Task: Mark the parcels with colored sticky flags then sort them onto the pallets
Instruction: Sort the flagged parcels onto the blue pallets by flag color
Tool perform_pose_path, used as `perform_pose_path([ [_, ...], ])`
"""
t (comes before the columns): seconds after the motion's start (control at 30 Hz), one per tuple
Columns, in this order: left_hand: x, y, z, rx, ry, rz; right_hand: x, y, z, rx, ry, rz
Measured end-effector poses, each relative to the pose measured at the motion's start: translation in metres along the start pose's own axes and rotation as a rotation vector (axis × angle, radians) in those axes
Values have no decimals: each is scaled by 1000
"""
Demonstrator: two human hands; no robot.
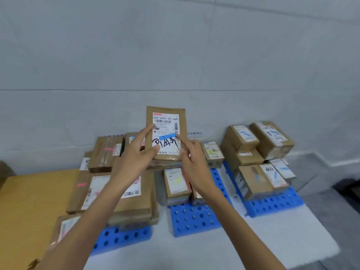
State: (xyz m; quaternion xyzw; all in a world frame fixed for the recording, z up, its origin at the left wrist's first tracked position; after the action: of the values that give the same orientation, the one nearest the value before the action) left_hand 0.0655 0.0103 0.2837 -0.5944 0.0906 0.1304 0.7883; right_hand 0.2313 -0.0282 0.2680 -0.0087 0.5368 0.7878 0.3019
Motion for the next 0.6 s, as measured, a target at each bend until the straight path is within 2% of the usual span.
perform_pose_path([
  [0.13, 52, -11, -6, -22, 62, -7, -40, -28, -2, 95, -48, 57],
  [0.33, 115, -13, -15, -69, 193, -69, -82, -67, 0, 191, -181, -20],
  [0.5, 173, -4, -23, -146, 371, -111, -130, -114, -7, 343, -250, 6],
  [0.6, 212, -5, -26, -171, 535, -28, -166, -136, -5, 417, -253, 25],
])
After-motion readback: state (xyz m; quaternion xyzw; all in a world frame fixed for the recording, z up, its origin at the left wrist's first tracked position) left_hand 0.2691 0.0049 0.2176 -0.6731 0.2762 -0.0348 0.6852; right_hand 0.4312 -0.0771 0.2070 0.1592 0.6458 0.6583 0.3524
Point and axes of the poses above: each hand's wrist, its own z-axis towards the middle knuckle, its own x-axis out of the palm, y = z × x, the point moved 1 cm from there along z, towards the middle knuckle, and after that the axes turned 12 degrees about -y, right-handed, at the moved point
